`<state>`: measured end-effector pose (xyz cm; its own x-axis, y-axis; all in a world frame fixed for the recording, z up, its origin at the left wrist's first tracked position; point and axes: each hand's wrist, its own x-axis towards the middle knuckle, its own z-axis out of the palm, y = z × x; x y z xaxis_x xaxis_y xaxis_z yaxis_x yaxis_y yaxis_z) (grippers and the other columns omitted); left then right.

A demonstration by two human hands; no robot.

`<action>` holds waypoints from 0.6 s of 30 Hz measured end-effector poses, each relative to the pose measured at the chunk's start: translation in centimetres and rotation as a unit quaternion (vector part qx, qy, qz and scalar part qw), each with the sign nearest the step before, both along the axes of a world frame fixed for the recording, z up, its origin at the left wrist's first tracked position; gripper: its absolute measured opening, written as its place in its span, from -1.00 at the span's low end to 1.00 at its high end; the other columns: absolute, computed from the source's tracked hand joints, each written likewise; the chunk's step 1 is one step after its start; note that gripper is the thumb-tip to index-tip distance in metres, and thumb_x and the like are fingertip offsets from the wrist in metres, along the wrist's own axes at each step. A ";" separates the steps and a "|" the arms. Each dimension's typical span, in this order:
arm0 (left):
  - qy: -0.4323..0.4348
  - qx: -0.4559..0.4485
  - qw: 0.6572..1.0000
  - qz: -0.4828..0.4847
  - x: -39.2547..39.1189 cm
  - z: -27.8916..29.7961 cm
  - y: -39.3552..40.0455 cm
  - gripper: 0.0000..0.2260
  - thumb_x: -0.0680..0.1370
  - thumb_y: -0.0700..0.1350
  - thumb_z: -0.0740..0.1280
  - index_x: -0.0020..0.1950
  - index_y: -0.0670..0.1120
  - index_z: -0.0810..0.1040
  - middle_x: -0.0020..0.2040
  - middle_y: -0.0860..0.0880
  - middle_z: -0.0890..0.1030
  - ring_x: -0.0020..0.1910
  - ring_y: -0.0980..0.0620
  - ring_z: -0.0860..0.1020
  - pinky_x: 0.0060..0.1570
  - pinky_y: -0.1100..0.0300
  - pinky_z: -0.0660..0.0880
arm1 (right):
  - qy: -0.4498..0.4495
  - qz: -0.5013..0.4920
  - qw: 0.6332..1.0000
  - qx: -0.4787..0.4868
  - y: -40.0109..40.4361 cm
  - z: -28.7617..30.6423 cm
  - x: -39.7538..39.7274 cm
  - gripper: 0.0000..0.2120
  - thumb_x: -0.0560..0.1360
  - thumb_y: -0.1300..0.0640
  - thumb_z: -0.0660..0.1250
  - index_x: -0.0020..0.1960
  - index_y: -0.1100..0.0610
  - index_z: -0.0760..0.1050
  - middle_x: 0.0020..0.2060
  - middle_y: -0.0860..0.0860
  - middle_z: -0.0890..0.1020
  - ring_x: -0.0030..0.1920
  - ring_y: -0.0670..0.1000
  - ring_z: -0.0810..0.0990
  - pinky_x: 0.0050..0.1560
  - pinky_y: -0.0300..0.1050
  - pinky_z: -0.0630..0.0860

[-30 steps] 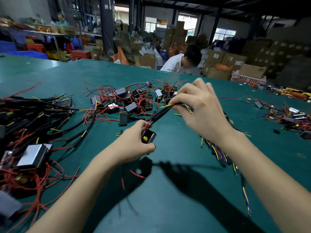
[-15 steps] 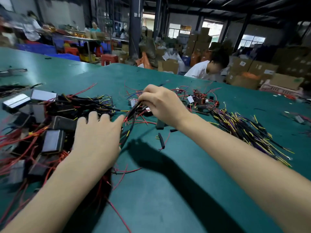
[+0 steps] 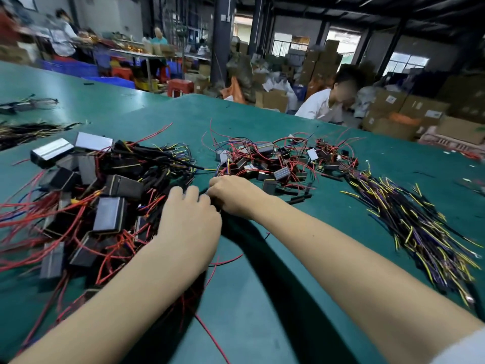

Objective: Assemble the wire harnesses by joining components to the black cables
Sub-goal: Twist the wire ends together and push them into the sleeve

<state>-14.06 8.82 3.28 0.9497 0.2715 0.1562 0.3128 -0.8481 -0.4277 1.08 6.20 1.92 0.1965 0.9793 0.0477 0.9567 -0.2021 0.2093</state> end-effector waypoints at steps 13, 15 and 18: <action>0.126 0.057 0.990 -0.002 3.0 -2.0 -4.4 -0.66 0.63 -0.16 0.02 0.36 -0.18 0.38 0.31 -0.18 0.42 0.28 -0.16 0.36 0.18 0.08 0.24 | -0.021 0.024 0.996 0.084 -4.2 -0.8 1.0 -0.55 0.55 0.25 0.11 0.43 0.08 0.34 0.36 0.01 0.44 0.37 0.03 0.34 0.29 -0.11 0.20; 0.097 0.030 0.995 0.018 3.1 -1.8 -4.9 -0.65 0.64 -0.17 0.00 0.38 -0.19 0.34 0.35 -0.20 0.38 0.33 -0.18 0.32 0.31 0.06 0.17 | 0.001 0.032 0.993 0.116 -5.7 -0.4 1.3 -0.54 0.52 0.30 0.14 0.41 0.12 0.38 0.32 0.05 0.47 0.35 0.06 0.37 0.32 -0.07 0.23; 0.055 -0.011 0.998 0.007 3.5 -0.6 -5.6 -0.66 0.62 -0.17 0.04 0.38 -0.17 0.35 0.36 -0.18 0.38 0.38 -0.16 0.29 0.43 -0.03 0.06 | 0.026 0.030 0.983 0.179 -8.3 0.3 2.1 -0.57 0.47 0.35 0.18 0.32 0.18 0.48 0.22 0.11 0.55 0.27 0.13 0.44 0.26 0.00 0.30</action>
<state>-10.56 3.22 2.72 0.9570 0.2866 0.0446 0.2763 -0.8541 -0.4407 3.14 -2.09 2.25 0.1511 0.9116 0.3823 0.9765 -0.1977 0.0856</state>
